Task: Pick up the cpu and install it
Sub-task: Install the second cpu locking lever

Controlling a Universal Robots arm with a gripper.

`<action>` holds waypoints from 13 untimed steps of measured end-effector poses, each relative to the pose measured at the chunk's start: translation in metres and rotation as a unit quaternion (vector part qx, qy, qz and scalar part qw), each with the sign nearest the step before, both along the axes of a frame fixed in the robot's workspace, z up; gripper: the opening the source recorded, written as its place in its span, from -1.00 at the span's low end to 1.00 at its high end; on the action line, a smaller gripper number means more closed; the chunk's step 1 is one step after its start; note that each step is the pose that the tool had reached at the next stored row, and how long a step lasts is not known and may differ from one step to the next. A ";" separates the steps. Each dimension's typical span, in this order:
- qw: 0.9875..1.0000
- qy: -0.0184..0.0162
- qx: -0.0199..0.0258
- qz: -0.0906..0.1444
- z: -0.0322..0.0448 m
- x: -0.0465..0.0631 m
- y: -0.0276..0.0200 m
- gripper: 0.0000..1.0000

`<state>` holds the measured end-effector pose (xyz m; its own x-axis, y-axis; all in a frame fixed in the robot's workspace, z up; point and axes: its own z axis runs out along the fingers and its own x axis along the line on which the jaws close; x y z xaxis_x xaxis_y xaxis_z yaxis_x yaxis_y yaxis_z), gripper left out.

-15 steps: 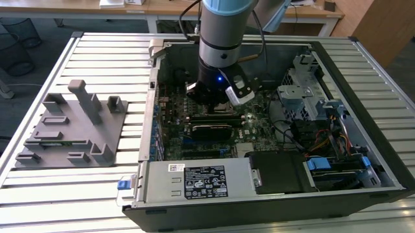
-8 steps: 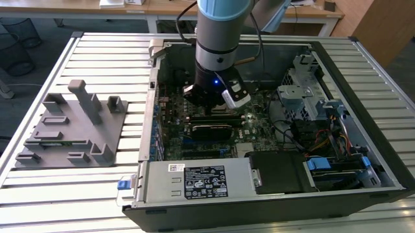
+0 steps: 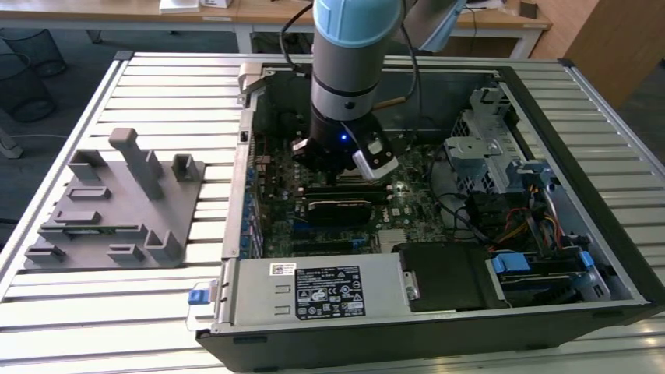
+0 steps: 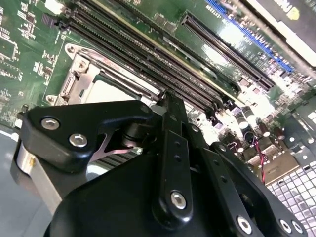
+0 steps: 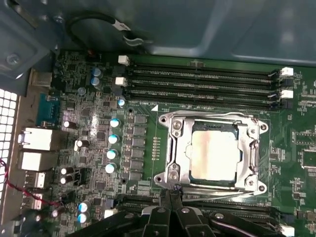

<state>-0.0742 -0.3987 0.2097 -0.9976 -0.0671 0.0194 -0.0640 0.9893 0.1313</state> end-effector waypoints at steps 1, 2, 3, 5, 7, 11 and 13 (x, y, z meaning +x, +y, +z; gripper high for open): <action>1.000 0.000 0.003 0.000 -0.0004 0.000 -0.0016 -0.79; 1.000 0.000 0.005 0.000 -0.0008 -0.001 -0.0031 -0.79; 1.000 0.000 0.005 0.000 -0.0013 -0.001 -0.0042 -0.79; 1.000 0.000 0.005 0.000 -0.0023 -0.001 -0.0058 -0.79; 1.000 0.000 0.006 0.000 -0.0034 -0.002 -0.0080 -0.79; 1.000 0.000 0.008 0.000 -0.0062 -0.002 -0.0098 -0.79; 1.000 0.000 0.011 0.000 -0.0083 -0.003 -0.0100 -0.79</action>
